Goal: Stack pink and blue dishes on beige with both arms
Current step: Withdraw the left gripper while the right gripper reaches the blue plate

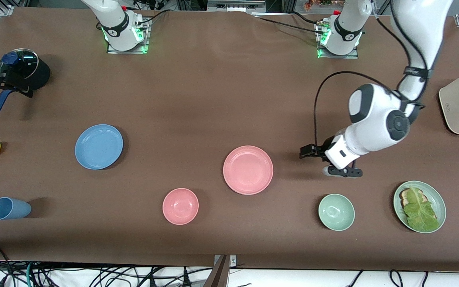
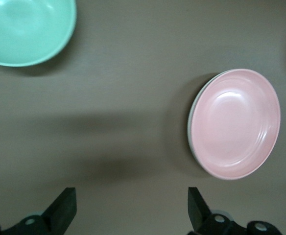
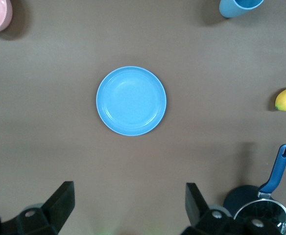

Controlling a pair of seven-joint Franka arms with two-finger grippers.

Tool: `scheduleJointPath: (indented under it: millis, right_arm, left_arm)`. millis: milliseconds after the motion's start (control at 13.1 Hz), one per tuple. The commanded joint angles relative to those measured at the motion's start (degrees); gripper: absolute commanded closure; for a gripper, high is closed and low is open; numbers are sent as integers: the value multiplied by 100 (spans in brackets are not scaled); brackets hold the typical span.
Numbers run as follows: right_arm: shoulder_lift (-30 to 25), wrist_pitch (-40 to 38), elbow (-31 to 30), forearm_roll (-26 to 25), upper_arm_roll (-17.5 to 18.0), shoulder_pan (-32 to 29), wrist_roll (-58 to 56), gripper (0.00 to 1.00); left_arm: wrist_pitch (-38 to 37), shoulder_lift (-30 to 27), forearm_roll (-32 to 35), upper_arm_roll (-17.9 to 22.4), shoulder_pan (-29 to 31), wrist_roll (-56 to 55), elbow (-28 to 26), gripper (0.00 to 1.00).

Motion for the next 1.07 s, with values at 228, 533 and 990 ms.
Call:
scheduleJointPath:
  millis: [228, 533, 990]
  right_arm:
    - [389, -224, -140, -87, -32, -63, 52, 0]
    - [1312, 442, -298, 10, -102, -142, 0, 0]
    - [2498, 1551, -606, 1274, -138, -994, -965, 0]
  left_arm:
    - [-1667, -162, 996, -36, 580, 662, 928, 0]
    - [-2406, -294, 1015, 26, 1090, 1525, 1263, 0]
    - [-3111, -1075, 1506, -53, 1355, 1370, 1342, 0]
